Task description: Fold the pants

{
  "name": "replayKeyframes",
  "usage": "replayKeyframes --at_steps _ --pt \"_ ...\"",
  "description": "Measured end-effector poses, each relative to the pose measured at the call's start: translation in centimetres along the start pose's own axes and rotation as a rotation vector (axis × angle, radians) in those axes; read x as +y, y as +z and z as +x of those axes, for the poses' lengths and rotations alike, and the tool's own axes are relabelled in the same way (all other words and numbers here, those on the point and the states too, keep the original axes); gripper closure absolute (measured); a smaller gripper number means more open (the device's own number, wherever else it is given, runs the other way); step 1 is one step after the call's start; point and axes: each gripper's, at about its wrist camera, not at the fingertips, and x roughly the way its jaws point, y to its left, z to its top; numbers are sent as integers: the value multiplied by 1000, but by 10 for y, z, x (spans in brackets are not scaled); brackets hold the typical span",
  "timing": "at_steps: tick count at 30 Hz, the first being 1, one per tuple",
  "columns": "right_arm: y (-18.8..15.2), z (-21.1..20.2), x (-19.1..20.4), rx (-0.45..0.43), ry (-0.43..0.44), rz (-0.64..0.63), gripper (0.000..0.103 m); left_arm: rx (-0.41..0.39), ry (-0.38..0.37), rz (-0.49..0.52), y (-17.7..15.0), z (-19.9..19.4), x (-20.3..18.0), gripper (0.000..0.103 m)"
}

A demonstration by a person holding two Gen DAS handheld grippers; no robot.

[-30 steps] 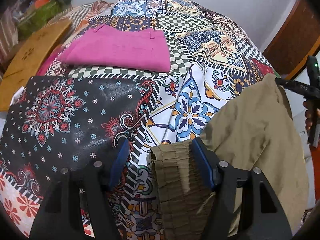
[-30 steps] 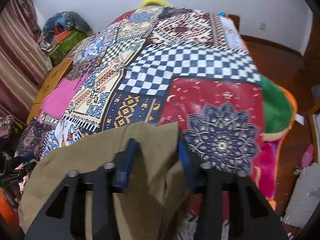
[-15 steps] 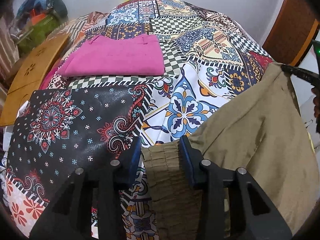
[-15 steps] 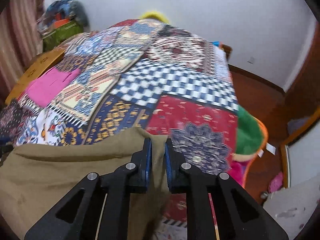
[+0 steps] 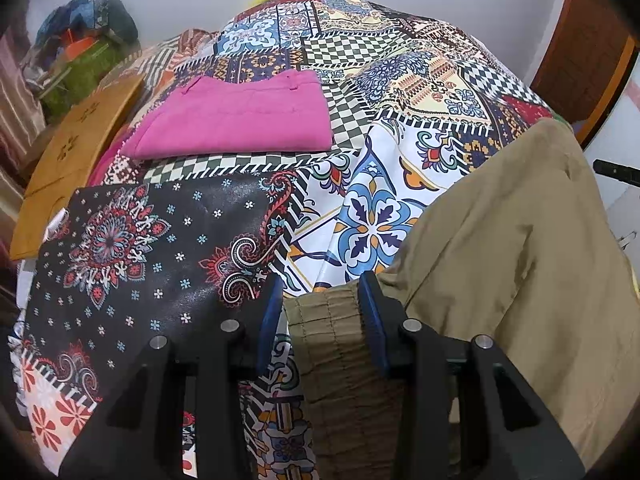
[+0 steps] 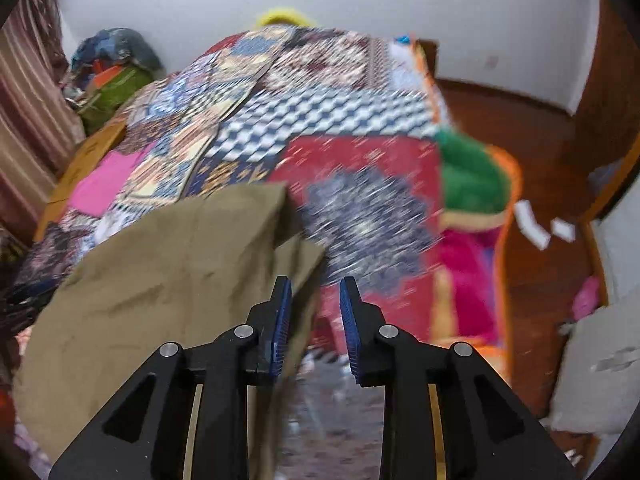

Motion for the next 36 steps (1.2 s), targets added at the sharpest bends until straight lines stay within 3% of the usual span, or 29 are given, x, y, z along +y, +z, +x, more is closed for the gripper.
replayKeyframes --at_steps 8,12,17,22,24,25,29,32,34,36 --pt "-8 19 3 27 95 66 77 -2 31 24 0 3 -4 63" --pt "-13 24 5 33 80 37 81 -4 25 6 -1 5 -2 63" --pt "-17 27 23 9 -45 -77 88 -7 50 29 -2 5 -6 63" --pt "-16 41 22 65 -129 -126 93 -9 67 39 -2 7 -7 58" --pt "-18 47 16 99 -246 -160 96 -13 72 28 -2 8 -4 53" --pt "-19 47 13 105 -265 -163 96 -13 73 21 -2 8 -3 51" --pt "-23 12 1 84 -172 -77 96 -14 85 -14 -2 -7 8 51" --pt "-21 -22 11 23 -178 -108 95 -25 78 -59 -4 -24 20 52" --pt "-18 -40 23 -1 -150 -121 92 -21 61 -89 -9 -34 27 51" --pt "-17 -51 36 -26 -111 -129 80 -23 58 -96 -16 -45 29 51"
